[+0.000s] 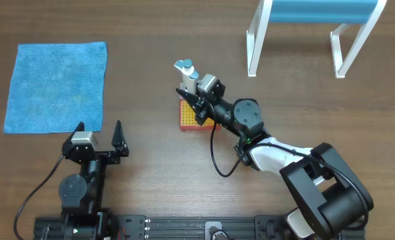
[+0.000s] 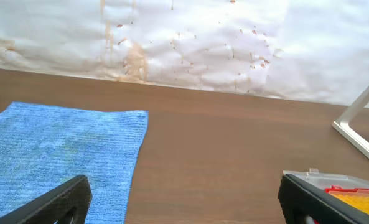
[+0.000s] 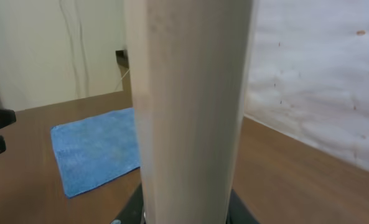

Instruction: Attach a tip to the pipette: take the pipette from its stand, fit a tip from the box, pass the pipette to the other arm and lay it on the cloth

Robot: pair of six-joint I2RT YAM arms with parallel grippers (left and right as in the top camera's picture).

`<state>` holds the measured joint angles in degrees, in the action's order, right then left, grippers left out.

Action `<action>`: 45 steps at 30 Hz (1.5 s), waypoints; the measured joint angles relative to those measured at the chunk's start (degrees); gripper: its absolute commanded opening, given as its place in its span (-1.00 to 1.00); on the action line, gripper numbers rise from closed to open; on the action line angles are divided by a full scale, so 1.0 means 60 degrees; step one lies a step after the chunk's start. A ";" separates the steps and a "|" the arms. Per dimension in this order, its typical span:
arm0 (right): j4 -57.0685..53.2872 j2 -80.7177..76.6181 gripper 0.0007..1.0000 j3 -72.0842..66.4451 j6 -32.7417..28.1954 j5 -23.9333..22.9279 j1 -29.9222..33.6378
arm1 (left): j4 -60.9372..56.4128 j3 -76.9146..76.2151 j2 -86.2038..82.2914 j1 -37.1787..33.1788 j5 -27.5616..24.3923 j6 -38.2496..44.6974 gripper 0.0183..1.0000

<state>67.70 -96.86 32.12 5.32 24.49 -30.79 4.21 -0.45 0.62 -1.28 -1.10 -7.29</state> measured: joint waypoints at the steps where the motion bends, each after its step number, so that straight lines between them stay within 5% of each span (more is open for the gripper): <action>1: 0.0000 -0.0018 -0.86 0.0000 0.0000 0.0022 -0.0007 | 0.0000 0.0000 0.0000 0.0000 0.0000 0.0000 0.94; 20: -0.0535 -0.0302 -0.86 0.0044 -0.0004 -0.0820 0.0135 | 0.0000 0.0000 0.0000 0.0000 0.0000 0.0000 0.94; 45: 0.1603 -0.1038 -0.86 -0.0277 -0.0004 -0.0554 0.0193 | 0.0000 0.0000 0.0000 0.0000 0.0000 0.0000 0.94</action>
<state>77.32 -103.09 30.46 5.30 21.17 -29.63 4.21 -0.45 0.62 -1.28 -1.10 -7.29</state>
